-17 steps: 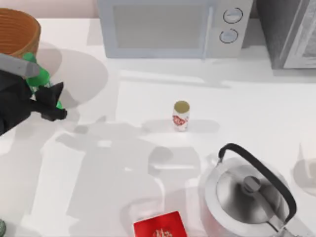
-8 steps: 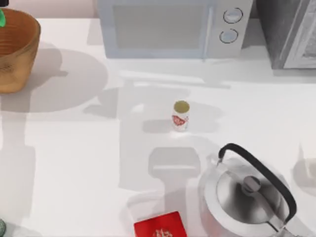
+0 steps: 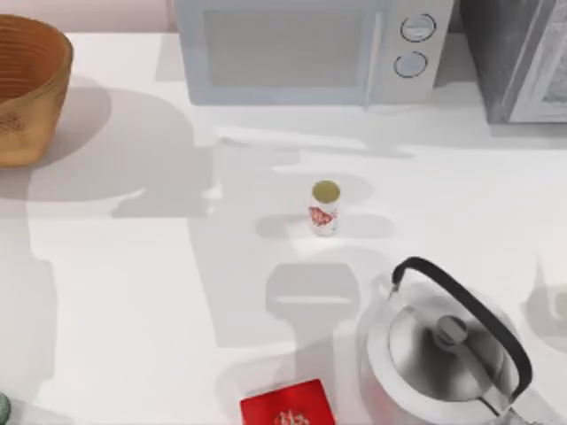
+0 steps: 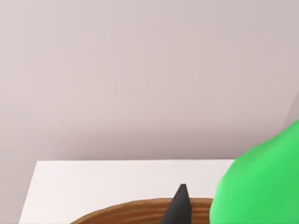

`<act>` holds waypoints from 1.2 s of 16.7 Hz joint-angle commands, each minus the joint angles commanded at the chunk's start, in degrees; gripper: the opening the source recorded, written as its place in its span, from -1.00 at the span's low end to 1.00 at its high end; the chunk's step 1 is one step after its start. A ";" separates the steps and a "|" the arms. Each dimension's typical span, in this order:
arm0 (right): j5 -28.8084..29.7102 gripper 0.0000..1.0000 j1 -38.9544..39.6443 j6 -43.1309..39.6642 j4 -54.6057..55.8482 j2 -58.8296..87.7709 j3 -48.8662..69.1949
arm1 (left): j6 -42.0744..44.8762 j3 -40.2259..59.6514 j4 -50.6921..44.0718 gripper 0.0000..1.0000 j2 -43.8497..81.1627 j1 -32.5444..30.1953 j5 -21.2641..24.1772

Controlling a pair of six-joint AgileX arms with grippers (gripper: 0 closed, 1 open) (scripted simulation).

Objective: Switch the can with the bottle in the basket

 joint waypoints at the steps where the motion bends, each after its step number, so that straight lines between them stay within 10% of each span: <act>1: 0.00 1.00 0.00 0.00 0.00 0.00 0.00 | 0.00 0.00 0.00 -1.00 0.00 0.00 0.00; 16: 0.00 1.00 0.00 0.00 0.00 0.00 0.00 | -0.66 0.64 9.55 -1.00 10.00 -1.78 -1.49; 20: 0.00 1.00 0.00 0.00 0.00 0.00 0.00 | -0.66 0.64 9.55 -0.40 10.00 -1.78 -1.49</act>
